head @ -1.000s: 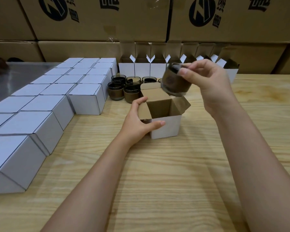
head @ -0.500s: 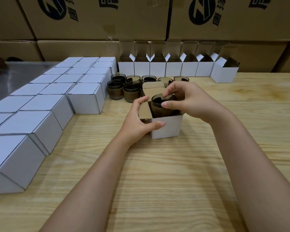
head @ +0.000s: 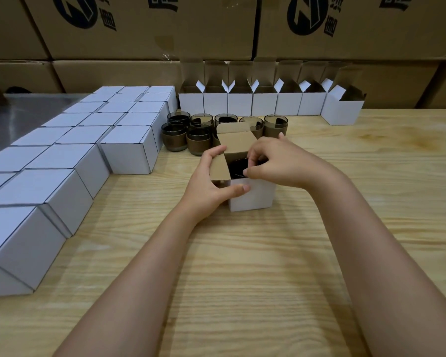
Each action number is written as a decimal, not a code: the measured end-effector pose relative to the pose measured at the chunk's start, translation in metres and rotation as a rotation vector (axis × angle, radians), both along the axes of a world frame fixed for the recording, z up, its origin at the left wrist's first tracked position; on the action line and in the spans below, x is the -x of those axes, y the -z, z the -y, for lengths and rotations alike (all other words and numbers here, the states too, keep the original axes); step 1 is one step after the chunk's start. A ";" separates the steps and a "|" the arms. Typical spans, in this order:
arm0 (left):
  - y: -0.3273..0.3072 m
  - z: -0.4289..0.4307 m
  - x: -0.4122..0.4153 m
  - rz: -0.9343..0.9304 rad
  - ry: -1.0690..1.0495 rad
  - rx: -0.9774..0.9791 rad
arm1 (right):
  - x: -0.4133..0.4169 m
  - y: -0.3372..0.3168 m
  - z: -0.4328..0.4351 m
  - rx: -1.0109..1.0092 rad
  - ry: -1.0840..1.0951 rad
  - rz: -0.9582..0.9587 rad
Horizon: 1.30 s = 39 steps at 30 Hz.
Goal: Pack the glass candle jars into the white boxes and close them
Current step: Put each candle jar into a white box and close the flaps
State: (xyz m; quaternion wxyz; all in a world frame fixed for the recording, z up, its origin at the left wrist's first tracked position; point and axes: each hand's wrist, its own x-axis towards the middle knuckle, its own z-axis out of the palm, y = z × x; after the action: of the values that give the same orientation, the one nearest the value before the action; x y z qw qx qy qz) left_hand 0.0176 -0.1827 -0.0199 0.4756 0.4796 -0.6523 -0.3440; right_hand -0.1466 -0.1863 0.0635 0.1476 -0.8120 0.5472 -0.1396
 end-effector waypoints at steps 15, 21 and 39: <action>0.000 0.000 0.000 -0.050 0.024 -0.035 | 0.014 0.074 0.021 -0.329 0.280 1.631; 0.001 0.000 0.000 -0.067 0.039 -0.019 | 0.011 0.077 0.020 -0.358 0.084 1.359; 0.002 0.001 0.004 -0.147 0.118 -0.001 | 0.011 0.077 0.023 -0.379 -0.053 1.378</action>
State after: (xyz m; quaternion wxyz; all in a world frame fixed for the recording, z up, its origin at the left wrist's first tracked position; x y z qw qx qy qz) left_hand 0.0137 -0.1835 -0.0221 0.5008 0.4139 -0.6427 -0.4059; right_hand -0.1580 -0.2091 -0.0138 0.6017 -0.5125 0.3243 -0.5197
